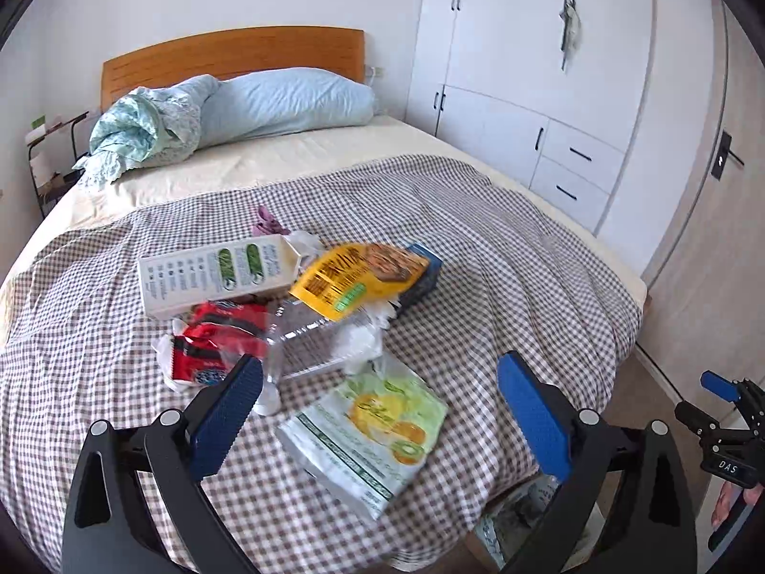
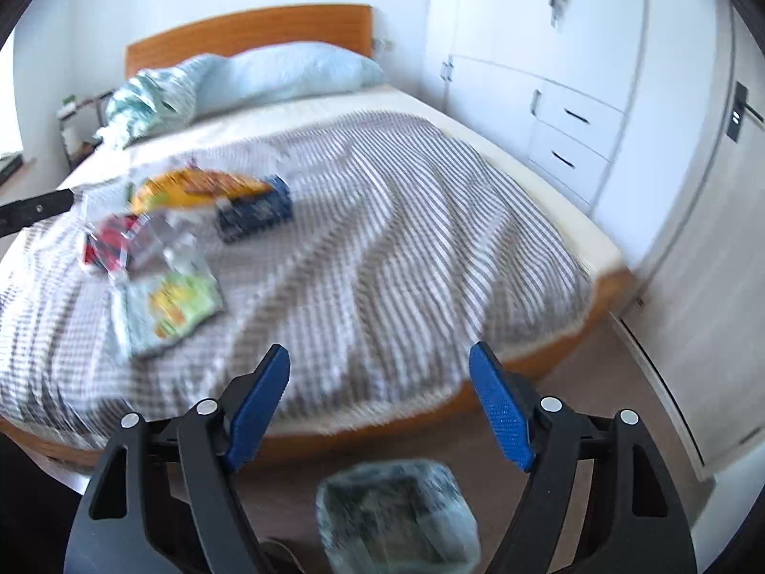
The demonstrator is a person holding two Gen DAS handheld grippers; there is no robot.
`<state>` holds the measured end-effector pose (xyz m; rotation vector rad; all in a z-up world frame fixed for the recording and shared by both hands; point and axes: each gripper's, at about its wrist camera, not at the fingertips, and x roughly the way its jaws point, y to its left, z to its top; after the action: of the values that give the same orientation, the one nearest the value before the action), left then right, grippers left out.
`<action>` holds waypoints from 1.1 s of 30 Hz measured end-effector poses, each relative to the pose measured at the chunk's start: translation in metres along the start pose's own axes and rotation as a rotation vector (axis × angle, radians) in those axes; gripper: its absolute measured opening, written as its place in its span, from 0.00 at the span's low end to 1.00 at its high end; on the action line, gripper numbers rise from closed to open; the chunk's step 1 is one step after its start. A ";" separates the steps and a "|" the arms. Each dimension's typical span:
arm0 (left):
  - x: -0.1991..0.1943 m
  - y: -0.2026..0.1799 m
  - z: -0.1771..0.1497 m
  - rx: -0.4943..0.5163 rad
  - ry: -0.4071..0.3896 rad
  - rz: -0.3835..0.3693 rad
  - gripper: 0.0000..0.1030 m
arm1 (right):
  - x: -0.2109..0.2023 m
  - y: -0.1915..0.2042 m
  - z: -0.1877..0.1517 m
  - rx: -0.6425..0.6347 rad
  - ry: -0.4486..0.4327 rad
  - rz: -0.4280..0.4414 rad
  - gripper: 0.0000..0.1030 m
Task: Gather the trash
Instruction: 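Grasp the clear plastic cup with the left tool while the right grasps the yellow snack bag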
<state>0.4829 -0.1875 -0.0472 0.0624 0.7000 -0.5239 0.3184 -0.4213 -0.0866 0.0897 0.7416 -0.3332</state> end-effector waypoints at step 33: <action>0.108 0.140 0.010 -0.099 0.163 -0.210 0.57 | 0.072 0.191 0.032 -0.326 -0.028 0.098 0.75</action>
<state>0.6250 -0.1151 -0.1238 -0.0626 0.8970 -0.6894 0.4517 -0.2665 -0.1185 -0.1864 0.7530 -0.1172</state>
